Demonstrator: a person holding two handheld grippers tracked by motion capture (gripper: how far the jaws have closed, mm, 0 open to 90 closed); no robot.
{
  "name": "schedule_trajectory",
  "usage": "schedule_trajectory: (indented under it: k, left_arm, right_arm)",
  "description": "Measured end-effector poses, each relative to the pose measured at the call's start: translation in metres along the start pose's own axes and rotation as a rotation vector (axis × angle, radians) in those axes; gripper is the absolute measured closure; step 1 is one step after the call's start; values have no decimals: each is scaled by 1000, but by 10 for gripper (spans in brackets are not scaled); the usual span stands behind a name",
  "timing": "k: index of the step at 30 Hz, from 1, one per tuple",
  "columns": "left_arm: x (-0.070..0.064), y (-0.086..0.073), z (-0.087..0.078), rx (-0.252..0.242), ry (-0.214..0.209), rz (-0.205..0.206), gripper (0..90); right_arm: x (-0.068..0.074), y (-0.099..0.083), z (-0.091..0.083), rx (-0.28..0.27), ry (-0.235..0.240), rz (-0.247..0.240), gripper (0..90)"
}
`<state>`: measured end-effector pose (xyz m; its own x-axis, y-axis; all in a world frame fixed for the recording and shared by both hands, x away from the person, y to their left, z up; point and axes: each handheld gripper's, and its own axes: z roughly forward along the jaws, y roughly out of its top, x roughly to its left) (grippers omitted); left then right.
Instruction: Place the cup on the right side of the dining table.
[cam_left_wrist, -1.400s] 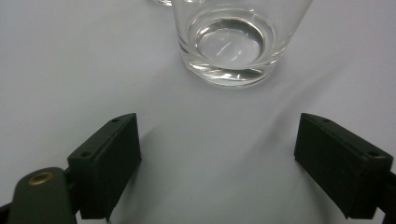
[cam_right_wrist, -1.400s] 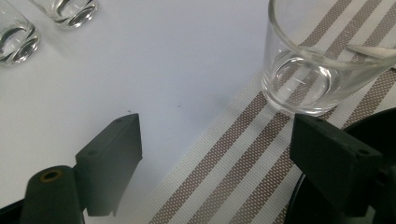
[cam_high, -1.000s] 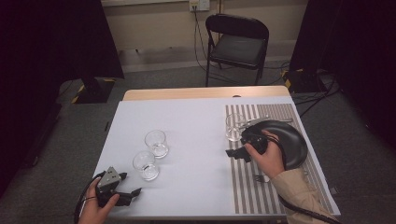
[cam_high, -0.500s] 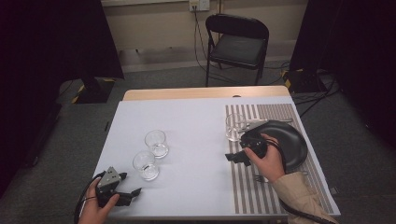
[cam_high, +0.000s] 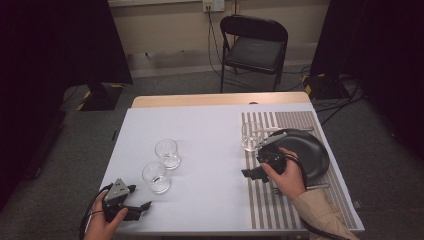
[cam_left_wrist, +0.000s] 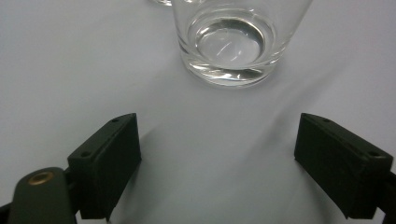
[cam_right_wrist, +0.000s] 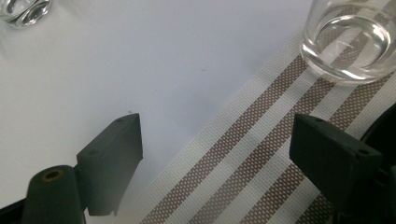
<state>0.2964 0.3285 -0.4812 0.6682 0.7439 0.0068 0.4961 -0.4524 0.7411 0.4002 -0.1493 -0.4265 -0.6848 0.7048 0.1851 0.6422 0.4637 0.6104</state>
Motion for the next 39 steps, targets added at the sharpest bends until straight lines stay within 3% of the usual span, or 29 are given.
schedule_trajectory:
  k: [39]
  left_arm:
    - [0, 0, 0, -1, 0, 0, 135]
  right_arm:
    - [5, -21, 0, 22, 13, -22, 162]
